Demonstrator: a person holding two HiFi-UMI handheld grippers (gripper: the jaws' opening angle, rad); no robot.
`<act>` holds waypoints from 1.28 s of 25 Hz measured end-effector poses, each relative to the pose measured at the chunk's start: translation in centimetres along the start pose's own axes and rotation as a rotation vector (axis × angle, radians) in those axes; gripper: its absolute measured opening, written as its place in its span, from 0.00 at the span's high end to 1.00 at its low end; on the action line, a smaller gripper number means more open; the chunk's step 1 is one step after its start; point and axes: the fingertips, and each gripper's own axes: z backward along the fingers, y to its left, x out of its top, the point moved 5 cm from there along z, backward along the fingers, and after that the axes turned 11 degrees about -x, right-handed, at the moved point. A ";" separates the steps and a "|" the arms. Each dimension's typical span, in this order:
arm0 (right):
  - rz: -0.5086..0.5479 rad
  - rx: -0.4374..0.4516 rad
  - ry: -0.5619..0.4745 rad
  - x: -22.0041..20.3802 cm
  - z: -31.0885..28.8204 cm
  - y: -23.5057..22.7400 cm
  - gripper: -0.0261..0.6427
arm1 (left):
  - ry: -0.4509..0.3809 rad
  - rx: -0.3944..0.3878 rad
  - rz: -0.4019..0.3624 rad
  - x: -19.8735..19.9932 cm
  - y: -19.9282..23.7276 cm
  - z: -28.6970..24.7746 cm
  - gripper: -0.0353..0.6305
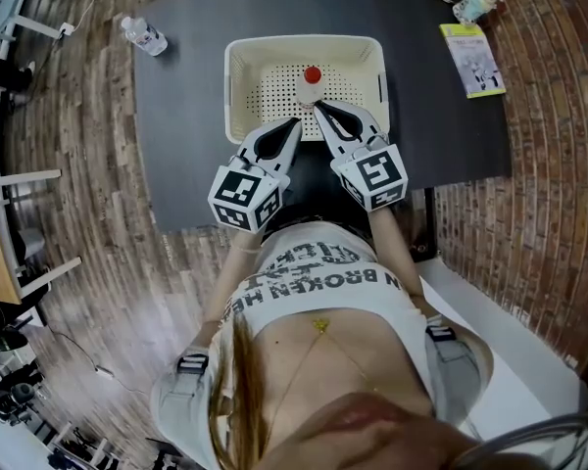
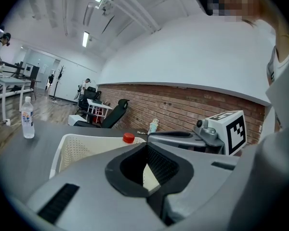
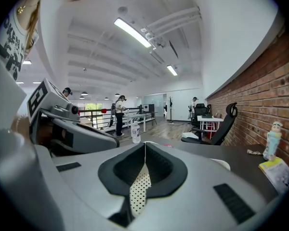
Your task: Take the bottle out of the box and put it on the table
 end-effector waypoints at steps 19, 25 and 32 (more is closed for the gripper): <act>0.002 -0.032 0.086 -2.6 -3.2 -1.8 0.95 | 0.030 0.033 0.039 -0.8 2.0 0.2 0.94; -0.030 -0.099 0.063 -2.4 -3.9 -2.7 0.84 | 0.045 0.031 0.057 -1.2 2.7 0.3 0.94; -0.027 -0.093 0.084 -2.7 -5.9 -2.8 0.72 | 0.052 0.018 0.067 -1.6 3.2 0.3 0.94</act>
